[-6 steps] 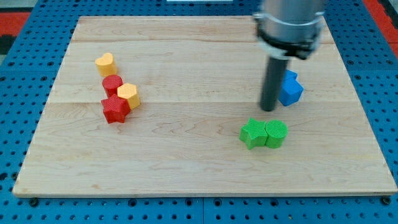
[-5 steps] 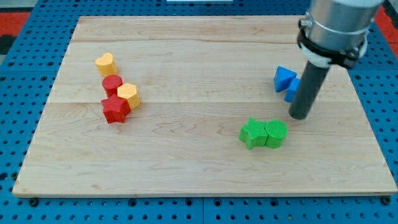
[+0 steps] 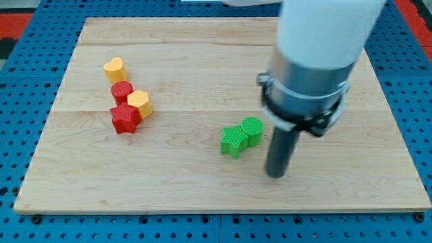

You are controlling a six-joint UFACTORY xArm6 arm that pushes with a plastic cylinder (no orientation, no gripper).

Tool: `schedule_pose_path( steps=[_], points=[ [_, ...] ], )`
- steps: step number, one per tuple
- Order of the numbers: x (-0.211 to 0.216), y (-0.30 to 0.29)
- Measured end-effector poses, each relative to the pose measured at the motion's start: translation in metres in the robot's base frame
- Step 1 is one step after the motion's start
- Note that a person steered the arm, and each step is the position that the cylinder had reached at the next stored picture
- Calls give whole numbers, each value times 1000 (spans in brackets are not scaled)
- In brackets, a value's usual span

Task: Move the green blocks towards the blue blocks

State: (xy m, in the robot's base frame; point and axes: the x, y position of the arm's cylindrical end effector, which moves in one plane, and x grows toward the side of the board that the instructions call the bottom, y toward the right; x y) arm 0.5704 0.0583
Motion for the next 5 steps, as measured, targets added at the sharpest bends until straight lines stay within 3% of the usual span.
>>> schedule_pose_path(
  steps=[1, 3, 4, 5],
  points=[
    [-10, -51],
    [-76, -49],
    [-77, 23],
    [-92, 35]
  ],
)
